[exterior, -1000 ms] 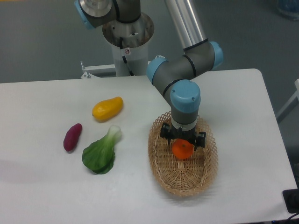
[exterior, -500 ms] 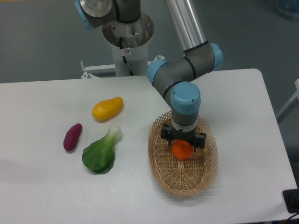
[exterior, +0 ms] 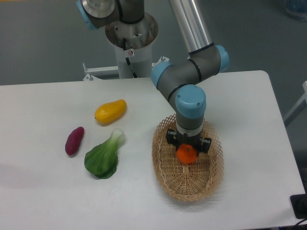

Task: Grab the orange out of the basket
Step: 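Lift the held orange up out of the basket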

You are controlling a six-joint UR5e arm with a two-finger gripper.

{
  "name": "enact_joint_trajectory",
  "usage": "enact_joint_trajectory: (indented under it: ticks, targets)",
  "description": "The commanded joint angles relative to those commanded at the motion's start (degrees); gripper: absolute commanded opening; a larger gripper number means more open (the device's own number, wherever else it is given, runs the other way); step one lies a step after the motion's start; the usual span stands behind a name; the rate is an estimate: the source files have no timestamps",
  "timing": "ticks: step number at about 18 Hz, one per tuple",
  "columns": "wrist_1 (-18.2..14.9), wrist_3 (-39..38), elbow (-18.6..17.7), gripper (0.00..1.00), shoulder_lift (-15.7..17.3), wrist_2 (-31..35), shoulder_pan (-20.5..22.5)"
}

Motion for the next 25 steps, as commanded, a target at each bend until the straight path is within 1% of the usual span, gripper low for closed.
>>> enact_joint_trajectory:
  ticks: [2,5,6,7,9,10,11,12,15,16,18,21,23,25]
  targets:
    - [-0.09,0.0,0.35,0.67,0.09,0.0,0.0]
    - [-0.18,0.17,1.14,0.66,0.35,0.0,0.09]
    - [-0.26,0.0,2.36,0.66,0.7,-0.26,0.09]
    - [-0.44,-0.26,4.37,0.66,1.14,-0.79,0.17]
    - [-0.53,-0.18,6.15,0.66,2.02,-1.05,0.26]
    - [-0.61,-0.26,7.81,0.66,2.28,-1.58,0.26]
    - [-1.4,-0.35,9.3,0.66,2.55,-1.76,0.26]
    - [-1.93,-0.35,10.27,0.66,2.72,-1.93,0.26]
    - [-3.16,0.26,11.69,0.66,3.87,-1.93,0.79]
    - [-4.12,0.7,11.95,0.66,4.48,-1.93,1.05]
    - [-6.4,4.55,12.13,0.67,6.58,-2.11,2.19]
    - [-10.53,8.16,12.22,0.67,8.52,-2.81,3.51]
    - [-12.64,10.45,12.22,0.67,10.19,-4.04,4.91]
    - [-14.05,12.47,12.13,0.67,11.07,-4.57,5.8]
